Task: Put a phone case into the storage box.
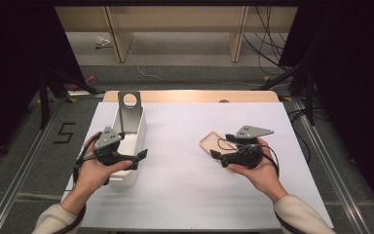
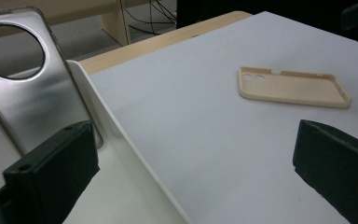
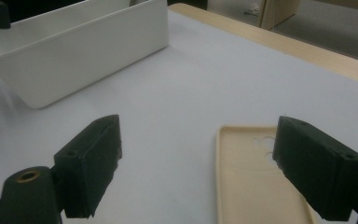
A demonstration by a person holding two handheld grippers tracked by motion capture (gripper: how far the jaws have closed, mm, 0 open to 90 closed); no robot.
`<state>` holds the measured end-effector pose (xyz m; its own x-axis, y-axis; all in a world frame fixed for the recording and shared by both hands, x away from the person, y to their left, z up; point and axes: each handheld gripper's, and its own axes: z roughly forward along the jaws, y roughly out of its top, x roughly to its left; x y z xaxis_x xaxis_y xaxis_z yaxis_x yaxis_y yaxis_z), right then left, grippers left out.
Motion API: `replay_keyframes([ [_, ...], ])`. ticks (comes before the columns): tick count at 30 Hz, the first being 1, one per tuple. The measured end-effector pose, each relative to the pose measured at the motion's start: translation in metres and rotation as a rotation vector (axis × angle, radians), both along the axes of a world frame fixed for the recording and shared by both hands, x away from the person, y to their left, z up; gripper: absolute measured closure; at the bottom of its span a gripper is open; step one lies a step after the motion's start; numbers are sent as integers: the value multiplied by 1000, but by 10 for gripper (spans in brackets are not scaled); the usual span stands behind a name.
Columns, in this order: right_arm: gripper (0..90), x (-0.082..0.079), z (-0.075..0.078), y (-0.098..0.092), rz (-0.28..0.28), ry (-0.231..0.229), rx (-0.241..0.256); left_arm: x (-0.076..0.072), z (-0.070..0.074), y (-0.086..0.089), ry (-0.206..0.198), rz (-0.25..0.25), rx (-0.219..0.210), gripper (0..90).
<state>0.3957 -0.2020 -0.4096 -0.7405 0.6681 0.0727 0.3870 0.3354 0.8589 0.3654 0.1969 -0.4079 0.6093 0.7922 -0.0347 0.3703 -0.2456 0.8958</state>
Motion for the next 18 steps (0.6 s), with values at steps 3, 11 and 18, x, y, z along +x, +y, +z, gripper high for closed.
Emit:
replay_keyframes([
  [3,163,0,1,-1,4,-7,-1,-9,-4,-1,-6,-9,-1,0],
  [11,163,-2,1,-3,13,-8,-4,-19,-12,-2,-36,-71,49,0],
  [18,163,-2,-2,-6,14,1,-9,-19,-13,-2,-36,-83,48,0],
])
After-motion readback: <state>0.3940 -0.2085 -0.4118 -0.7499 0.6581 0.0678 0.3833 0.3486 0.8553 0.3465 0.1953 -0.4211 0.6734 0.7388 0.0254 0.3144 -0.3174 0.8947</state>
